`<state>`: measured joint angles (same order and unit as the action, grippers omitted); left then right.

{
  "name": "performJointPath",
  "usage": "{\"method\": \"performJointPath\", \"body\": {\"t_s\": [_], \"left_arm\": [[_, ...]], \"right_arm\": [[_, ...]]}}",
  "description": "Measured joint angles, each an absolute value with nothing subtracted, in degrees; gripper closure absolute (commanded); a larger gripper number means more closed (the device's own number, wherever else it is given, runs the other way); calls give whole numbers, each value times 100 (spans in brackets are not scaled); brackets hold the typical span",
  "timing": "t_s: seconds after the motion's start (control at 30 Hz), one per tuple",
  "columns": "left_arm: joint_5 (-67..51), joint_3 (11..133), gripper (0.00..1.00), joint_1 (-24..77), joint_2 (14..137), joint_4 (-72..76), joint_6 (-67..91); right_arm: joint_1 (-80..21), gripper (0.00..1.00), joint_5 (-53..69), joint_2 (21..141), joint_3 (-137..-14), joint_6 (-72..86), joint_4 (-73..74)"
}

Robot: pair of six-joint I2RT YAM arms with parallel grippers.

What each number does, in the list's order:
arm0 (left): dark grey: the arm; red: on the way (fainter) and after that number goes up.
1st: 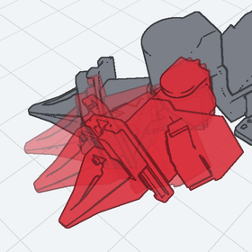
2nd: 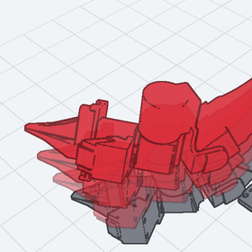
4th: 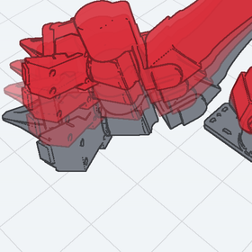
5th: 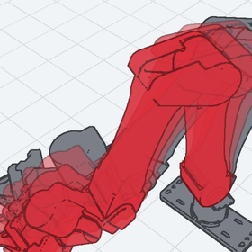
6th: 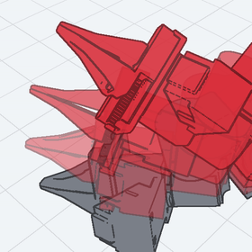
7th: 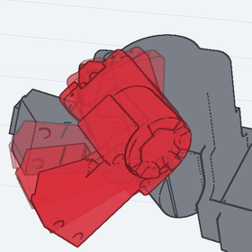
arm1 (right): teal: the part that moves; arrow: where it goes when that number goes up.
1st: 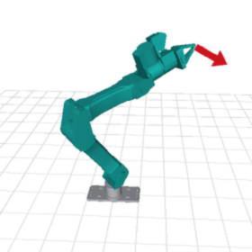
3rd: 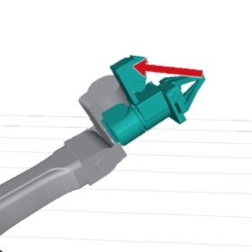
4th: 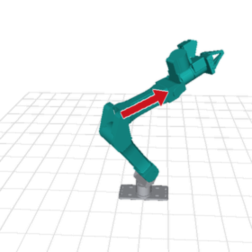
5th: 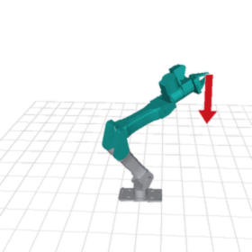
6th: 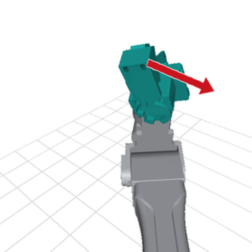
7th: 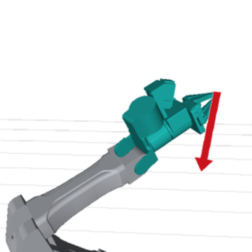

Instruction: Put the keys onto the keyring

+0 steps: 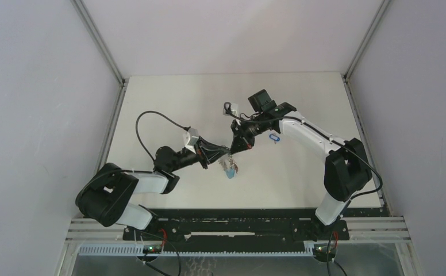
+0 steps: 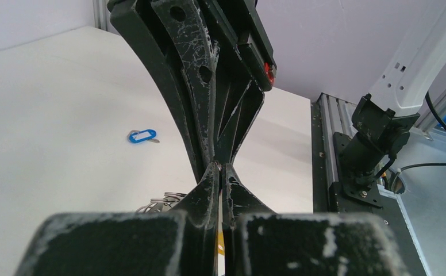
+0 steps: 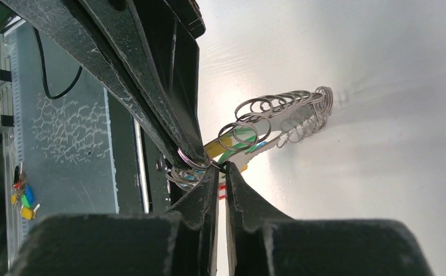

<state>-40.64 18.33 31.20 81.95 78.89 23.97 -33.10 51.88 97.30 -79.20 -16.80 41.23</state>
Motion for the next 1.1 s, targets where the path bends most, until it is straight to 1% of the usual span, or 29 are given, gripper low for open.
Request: {"method": "performJointPath", "body": {"t_s": [0.17, 0.27, 0.33, 0.4, 0.53, 0.7, 0.77, 0.93, 1.03, 1.1], "left_arm": [[-4080, 1833, 100, 3127, 8162, 7891, 2399], [-4093, 1833, 100, 3140, 8158, 7918, 2401], [-4097, 1833, 100, 3148, 8158, 7922, 2401], [-4104, 1833, 100, 3153, 8158, 7922, 2401], [-4121, 1833, 100, 3155, 8158, 7924, 2401], [-4209, 1833, 100, 3155, 8158, 7924, 2403], [-4233, 1833, 100, 3155, 8158, 7924, 2403], [-4274, 1833, 100, 3155, 8158, 7924, 2405], [-4287, 1833, 100, 3155, 8158, 7924, 2416], [-4292, 1833, 100, 3159, 8158, 7924, 2443]], "right_arm": [[-3301, 69, 5142, 9701, -7896, -1846, 4121], [-3190, 59, 5157, 9417, -7585, -1999, 3951], [-3103, 53, 5186, 9129, -7328, -2095, 3844], [-3009, 51, 5262, 8809, -7026, -2228, 3642], [-2884, 51, 5533, 8296, -6517, -2512, 3173], [-2869, 53, 5900, 8149, -6101, -2637, 2300], [-2882, 55, 6005, 8143, -5854, -2602, 1752], [-2926, 65, 6187, 8193, -5730, -2541, 1133], [-2980, 70, 6281, 8250, -5730, -2497, 845], [-3013, 71, 6359, 8302, -5730, -2471, 711]]}}
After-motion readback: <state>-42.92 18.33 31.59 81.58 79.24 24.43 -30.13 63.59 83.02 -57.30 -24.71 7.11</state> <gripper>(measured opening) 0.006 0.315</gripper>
